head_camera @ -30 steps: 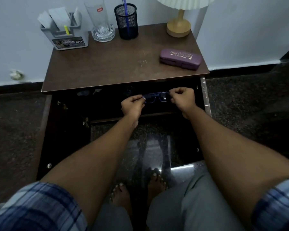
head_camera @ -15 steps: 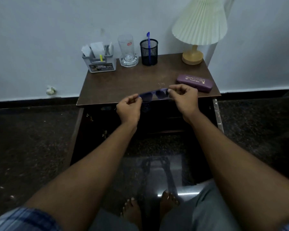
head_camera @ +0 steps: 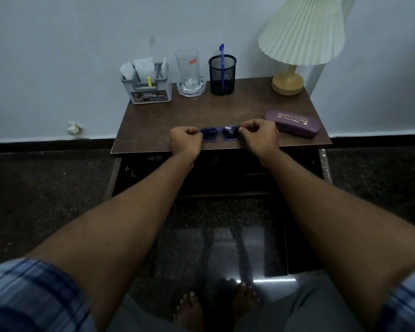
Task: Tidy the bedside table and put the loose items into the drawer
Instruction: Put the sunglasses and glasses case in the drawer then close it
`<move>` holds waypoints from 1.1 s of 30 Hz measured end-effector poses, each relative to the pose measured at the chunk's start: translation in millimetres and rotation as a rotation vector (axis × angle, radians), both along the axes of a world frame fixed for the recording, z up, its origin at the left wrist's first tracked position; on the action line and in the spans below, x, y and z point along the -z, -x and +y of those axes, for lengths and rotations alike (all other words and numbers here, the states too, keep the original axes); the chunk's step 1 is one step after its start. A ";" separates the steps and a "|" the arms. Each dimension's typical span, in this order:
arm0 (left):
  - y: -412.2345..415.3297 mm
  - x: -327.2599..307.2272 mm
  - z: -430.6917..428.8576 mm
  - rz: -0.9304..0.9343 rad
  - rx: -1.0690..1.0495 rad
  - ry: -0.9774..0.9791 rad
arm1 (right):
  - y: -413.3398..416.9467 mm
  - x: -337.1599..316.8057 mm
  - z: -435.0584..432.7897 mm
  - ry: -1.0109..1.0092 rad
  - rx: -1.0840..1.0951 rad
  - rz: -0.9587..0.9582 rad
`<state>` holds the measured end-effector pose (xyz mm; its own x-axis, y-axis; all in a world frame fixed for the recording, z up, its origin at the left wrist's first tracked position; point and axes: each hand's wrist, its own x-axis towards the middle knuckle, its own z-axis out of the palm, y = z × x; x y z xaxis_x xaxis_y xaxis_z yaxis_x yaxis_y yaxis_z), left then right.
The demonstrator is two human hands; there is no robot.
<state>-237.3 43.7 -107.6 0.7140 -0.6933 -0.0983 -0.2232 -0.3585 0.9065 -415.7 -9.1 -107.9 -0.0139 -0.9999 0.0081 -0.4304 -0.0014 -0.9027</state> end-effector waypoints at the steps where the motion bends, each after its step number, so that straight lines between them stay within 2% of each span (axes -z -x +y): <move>1: 1.5 -1.1 0.6 -0.002 -0.011 0.000 | 2.1 -0.8 -0.3 -0.007 -0.012 -0.007; 4: 8.6 -8.1 0.1 -0.037 -0.066 0.019 | 12.0 -10.1 0.0 -0.011 -0.052 -0.018; 8: 37.4 -23.8 -3.0 -0.220 -0.041 0.140 | 39.7 -28.2 3.7 0.063 -0.088 0.020; 10: 59.8 -28.9 -6.0 -0.243 0.077 0.229 | 58.1 -35.7 3.9 0.125 -0.104 0.059; 13: 98.5 -31.2 -12.7 -0.245 0.328 0.279 | 89.9 -43.1 -0.6 0.267 -0.064 0.232; 17: 138.1 -23.9 -25.8 -0.309 0.603 0.216 | 122.4 -39.1 -12.8 0.284 -0.105 0.531; 20: 151.5 -15.4 -41.6 -0.318 0.687 0.149 | 132.8 -30.0 -19.7 0.268 -0.146 0.650; 23: 153.4 -6.5 -58.9 -0.329 0.683 0.106 | 134.1 -21.7 -26.1 0.278 -0.173 0.670; 28: 149.7 2.0 -67.2 -0.341 0.652 0.080 | 134.8 -14.9 -30.4 0.254 -0.186 0.586; 33: 140.9 -6.2 -59.0 -0.313 0.639 0.047 | 140.3 -20.1 -17.1 0.294 -0.311 0.565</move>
<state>-378.2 -15.3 -101.4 0.1562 -0.9840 0.0853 -0.6290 -0.0325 0.7767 -556.0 -26.2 -87.8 0.3577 -0.9122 0.1997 -0.7730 -0.4092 -0.4847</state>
